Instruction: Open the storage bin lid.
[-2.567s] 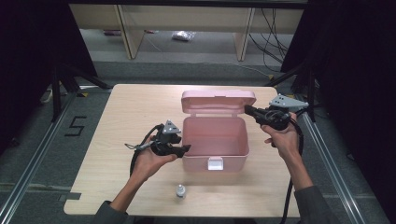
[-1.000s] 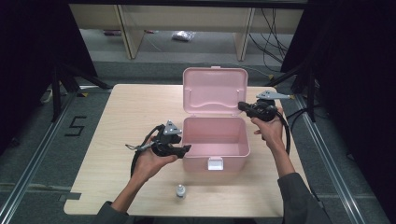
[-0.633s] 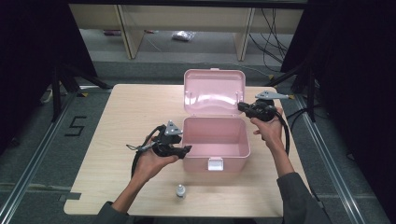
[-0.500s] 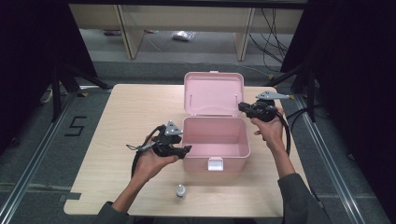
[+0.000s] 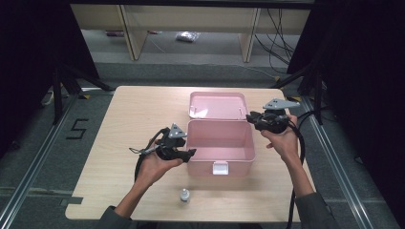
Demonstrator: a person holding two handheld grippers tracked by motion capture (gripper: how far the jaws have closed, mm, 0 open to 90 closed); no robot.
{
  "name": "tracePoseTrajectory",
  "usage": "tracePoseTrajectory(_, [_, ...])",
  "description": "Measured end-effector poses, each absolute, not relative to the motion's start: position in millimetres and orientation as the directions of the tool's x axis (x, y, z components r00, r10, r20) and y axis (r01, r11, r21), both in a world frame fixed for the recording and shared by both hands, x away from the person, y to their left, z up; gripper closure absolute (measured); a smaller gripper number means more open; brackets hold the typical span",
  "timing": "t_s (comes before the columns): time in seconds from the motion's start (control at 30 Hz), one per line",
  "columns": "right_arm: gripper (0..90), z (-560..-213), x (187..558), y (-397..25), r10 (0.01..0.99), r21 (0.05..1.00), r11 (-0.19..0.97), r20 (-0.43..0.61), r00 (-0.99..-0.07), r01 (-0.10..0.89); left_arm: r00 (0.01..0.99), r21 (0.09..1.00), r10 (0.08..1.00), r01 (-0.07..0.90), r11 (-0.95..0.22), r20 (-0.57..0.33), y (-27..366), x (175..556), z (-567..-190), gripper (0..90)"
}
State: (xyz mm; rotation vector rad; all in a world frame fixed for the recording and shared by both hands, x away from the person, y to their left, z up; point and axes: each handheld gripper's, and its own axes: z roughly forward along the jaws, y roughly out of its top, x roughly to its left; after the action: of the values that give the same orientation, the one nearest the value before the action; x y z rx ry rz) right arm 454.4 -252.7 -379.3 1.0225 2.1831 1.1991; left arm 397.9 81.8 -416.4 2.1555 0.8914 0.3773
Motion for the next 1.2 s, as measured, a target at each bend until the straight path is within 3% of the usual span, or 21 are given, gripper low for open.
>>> tracePoseTrajectory(1.2, [57.3, -383.4, 329.5, -250.6, 0.662, 0.814, 0.442, -0.012, -0.75, 0.378, 0.714, 0.742, 0.7, 0.475, -0.473, -0.012, 81.9, 397.6, -415.3, 48.6])
